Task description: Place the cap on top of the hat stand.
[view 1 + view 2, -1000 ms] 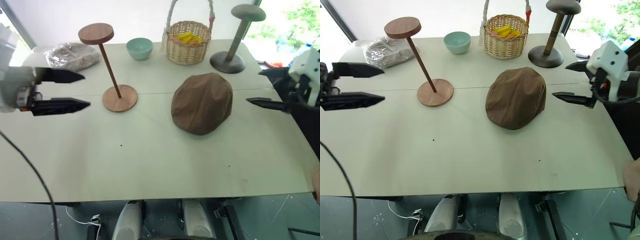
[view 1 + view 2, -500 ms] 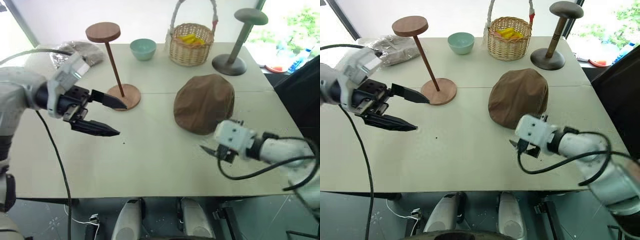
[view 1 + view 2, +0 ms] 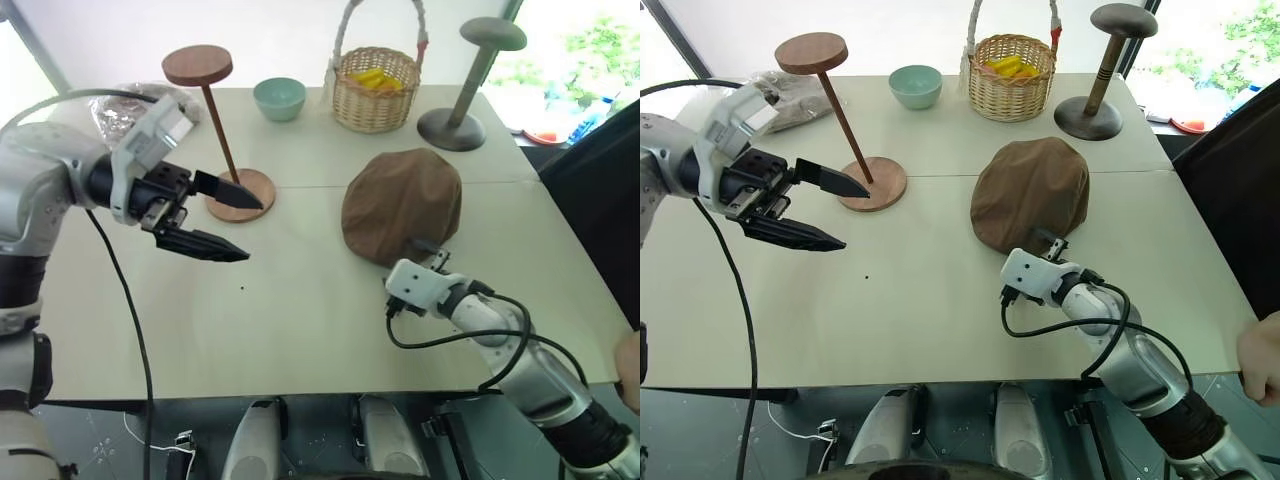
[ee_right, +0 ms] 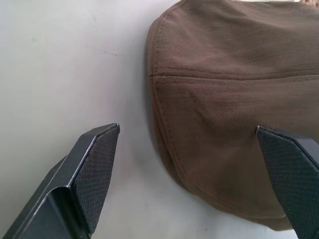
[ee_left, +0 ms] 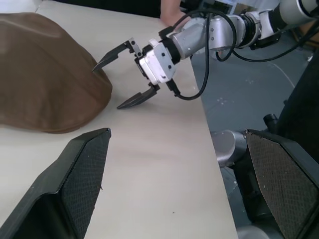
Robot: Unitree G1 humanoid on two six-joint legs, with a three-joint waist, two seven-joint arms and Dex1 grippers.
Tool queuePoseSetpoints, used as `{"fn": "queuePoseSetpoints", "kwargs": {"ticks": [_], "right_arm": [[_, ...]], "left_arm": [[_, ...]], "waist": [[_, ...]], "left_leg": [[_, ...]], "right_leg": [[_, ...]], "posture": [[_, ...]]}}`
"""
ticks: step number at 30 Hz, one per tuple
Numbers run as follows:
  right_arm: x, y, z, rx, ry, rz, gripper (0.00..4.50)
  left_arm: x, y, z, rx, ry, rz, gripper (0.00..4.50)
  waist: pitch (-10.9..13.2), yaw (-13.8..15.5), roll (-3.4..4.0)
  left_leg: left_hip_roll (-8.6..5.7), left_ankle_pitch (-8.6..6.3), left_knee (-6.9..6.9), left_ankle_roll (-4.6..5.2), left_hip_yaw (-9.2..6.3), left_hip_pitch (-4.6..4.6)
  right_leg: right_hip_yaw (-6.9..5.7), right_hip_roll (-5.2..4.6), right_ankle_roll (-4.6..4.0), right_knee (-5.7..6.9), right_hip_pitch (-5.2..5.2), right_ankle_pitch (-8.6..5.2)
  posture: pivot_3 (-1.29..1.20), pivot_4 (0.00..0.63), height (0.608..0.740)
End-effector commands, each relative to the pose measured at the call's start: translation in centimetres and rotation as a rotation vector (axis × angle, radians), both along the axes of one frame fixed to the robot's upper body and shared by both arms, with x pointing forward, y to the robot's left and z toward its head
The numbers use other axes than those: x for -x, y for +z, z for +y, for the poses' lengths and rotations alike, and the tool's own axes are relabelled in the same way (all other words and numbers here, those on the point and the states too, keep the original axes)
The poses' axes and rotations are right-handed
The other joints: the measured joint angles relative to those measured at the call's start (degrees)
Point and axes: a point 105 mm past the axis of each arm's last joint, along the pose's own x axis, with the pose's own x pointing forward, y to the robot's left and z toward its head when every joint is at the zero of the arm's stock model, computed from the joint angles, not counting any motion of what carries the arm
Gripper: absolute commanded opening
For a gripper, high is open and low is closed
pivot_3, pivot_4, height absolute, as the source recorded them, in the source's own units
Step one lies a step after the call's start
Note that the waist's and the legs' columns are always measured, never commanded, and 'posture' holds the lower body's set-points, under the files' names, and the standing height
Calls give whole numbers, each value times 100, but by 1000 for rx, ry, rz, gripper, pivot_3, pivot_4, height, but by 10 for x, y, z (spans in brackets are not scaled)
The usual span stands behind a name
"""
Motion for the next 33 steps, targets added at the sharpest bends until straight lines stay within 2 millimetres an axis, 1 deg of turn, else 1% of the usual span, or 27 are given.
{"fn": "queuePoseSetpoints", "kwargs": {"ticks": [1, 5, 9, 12, 15, 17, 19, 20, 25, 26, 29, 30, 31, 33], "right_arm": [[-15, -5, 0, 48, -26, -45, 4461], [-32, -13, 0, 145, -33, -86, 4461], [-54, -26, -2, 245, -40, -121, 4461], [-65, -29, 1, 236, -49, -117, 4461], [-68, -29, 8, 184, -37, -104, 4461], [-68, -29, 8, 179, -32, -95, 4461], [-67, -30, 4, 157, -46, -81, 3941], [-66, -31, 2, 150, -52, -72, 3582], [-60, -35, -6, 135, -68, -53, 1061], [-58, -32, -9, 121, -80, -56, 649], [-55, -24, -11, 91, -85, -70, 649], [-54, -21, -11, 86, -81, -76, 211], [-54, -19, -11, 80, -78, -80, 20], [-56, -11, -15, 77, -97, -97, 20]], "left_arm": [[0, 10, 1, 1, -2, -52, 4500], [1, 12, 0, 3, -6, -58, 4500], [-2, 13, 1, 9, 3, -62, 4500], [-3, 15, -1, 6, 2, -76, 4500], [-4, 18, -1, 12, 2, -79, 4500], [-4, 19, -1, 14, 3, -80, 4500], [-4, 19, -1, 13, 4, -81, 4500], [-4, 19, -1, 13, 5, -82, 4500], [-5, 19, -1, 15, 7, -85, 4500], [-6, 20, -1, 19, 9, -88, 4500], [-7, 22, -1, 31, 17, -93, 4500], [-7, 22, -1, 34, 18, -94, 4500], [-7, 23, -1, 37, 20, -95, 4500], [-8, 24, -1, 47, 27, -98, 4500]], "waist": [[0, -12, 0], [-2, -2, -2], [-6, -5, -8], [-15, 7, -23], [-27, 4, -42], [-28, -5, -43], [-27, -7, -42], [-27, -3, -41], [-27, 61, -41], [-27, 59, -42], [-28, 60, -43], [-28, 55, -43], [-27, 48, -42], [-27, 40, -42]], "left_leg": [[3, 0, 0, 0, 0, 3], [12, 0, 1, 0, 0, 8], [11, 0, 5, 0, 0, 9], [11, 1, 5, 0, 0, 13], [11, 1, 5, 0, 0, 20], [11, 0, 2, 0, 0, 34], [11, 0, -2, 0, 0, 43], [12, 0, -3, 0, 0, 45], [10, 0, -3, 0, -1, 38], [9, 0, -2, 0, -2, 36], [9, 0, -2, 0, -4, 36], [9, 0, -3, 0, -5, 36], [9, 0, -4, 0, -5, 36], [9, 0, -5, 0, -5, 36]], "right_leg": [[2, 4, -2, 0, 0, 1], [3, 14, -8, 3, 1, 5], [4, 14, -12, 3, 4, 8], [4, 14, -15, 3, 10, 9], [4, 14, -15, 3, 19, 10], [5, 14, -14, 3, 30, 9], [5, 15, -14, 3, 36, 8], [5, 15, -14, 3, 37, 8], [5, 13, -13, -1, 38, 7], [5, 12, -13, -2, 38, 7], [5, 12, -13, -3, 39, 7], [5, 13, -12, -3, 39, 6], [5, 13, -12, -3, 39, 6], [5, 13, -12, -3, 38, 6]], "posture": [[0, 150, 740], [0, 150, 740], [0, 150, 740], [0, 150, 740], [0, 150, 740], [0, 150, 740], [0, 150, 740], [0, 150, 740], [0, 150, 740], [0, 150, 740], [0, 150, 740], [0, 150, 740], [0, 150, 740], [0, 150, 740]]}}
